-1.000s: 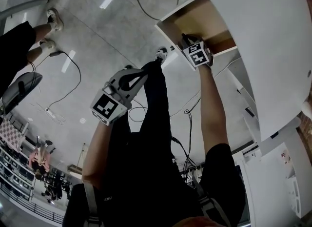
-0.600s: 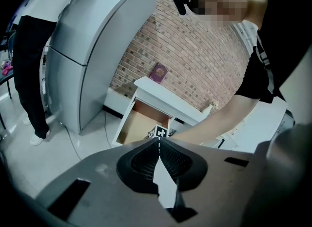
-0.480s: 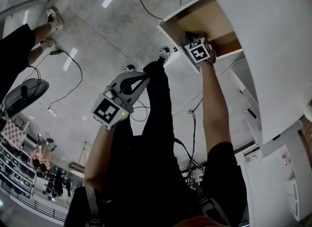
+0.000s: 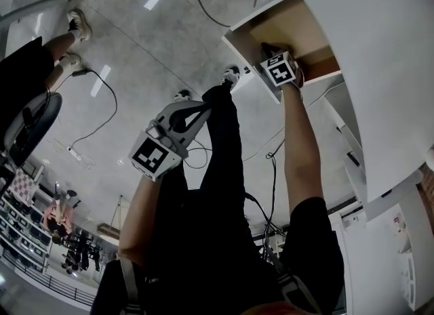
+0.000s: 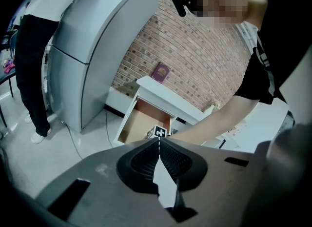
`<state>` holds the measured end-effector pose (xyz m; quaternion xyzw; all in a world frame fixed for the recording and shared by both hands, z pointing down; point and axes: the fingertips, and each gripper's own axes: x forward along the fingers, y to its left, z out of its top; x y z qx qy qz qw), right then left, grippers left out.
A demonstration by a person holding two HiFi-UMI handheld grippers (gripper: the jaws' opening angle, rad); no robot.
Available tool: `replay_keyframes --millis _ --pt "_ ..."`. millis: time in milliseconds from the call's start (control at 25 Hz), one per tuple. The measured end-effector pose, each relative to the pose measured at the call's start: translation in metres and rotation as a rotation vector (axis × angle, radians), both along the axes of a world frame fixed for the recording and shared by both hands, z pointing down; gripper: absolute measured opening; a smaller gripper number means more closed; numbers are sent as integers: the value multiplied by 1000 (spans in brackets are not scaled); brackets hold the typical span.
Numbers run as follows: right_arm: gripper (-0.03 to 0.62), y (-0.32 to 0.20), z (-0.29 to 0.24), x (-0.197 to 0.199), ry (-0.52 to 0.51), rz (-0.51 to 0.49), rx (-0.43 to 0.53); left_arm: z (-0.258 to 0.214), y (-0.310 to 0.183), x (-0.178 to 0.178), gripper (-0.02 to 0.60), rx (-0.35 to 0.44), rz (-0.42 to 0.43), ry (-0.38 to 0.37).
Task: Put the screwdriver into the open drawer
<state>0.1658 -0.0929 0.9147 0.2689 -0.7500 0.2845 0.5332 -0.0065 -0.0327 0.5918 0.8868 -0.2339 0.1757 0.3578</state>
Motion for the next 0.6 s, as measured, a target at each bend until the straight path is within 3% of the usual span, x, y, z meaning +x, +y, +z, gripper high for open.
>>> replay_keyframes --millis 600 --pt "127 -3 6 -5 39 -62 -28 -4 -1 4 17 -1 16 31"
